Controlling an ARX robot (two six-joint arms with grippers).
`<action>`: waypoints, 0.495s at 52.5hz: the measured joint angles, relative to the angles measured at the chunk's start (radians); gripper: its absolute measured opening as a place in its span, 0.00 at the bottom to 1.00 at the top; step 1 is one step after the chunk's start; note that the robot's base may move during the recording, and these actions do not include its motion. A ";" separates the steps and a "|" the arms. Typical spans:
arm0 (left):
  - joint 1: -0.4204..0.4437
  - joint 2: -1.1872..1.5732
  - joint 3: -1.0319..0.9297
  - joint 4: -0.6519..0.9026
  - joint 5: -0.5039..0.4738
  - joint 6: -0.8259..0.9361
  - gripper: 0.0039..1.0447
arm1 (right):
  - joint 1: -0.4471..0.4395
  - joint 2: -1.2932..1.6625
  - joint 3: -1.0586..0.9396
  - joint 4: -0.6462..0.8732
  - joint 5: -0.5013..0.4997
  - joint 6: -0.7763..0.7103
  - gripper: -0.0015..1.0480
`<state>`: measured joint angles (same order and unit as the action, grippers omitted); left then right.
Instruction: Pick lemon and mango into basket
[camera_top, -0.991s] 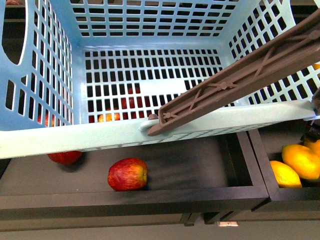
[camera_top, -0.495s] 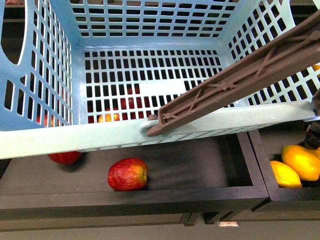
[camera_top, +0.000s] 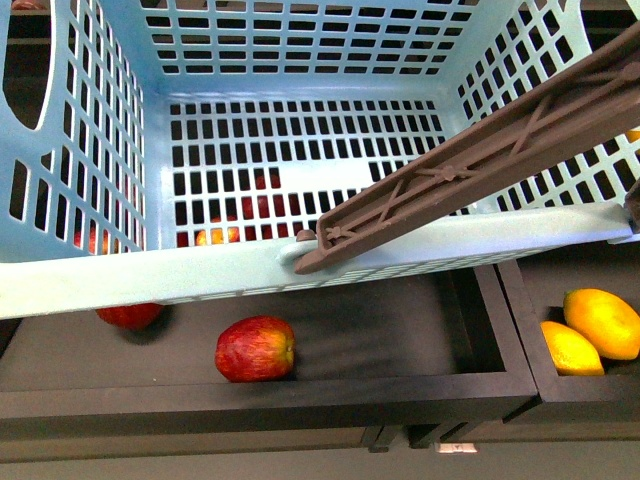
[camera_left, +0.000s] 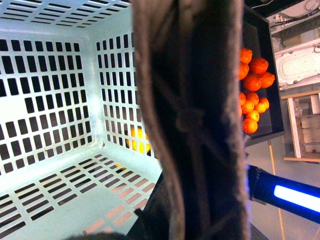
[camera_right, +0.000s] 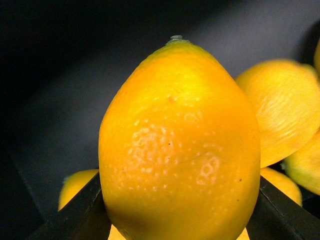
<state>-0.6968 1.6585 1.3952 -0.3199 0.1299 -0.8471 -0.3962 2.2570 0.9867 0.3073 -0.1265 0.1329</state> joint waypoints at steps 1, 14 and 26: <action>0.000 0.000 0.000 0.000 0.000 0.000 0.04 | -0.006 -0.032 -0.017 0.004 -0.008 -0.008 0.57; 0.000 0.000 0.000 0.000 0.000 0.000 0.04 | -0.055 -0.532 -0.188 -0.058 -0.154 -0.085 0.57; 0.000 0.000 0.000 0.000 0.000 0.000 0.04 | 0.024 -0.843 -0.208 -0.146 -0.198 -0.068 0.57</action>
<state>-0.6968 1.6585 1.3956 -0.3199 0.1303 -0.8471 -0.3725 1.4143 0.7792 0.1608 -0.3244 0.0654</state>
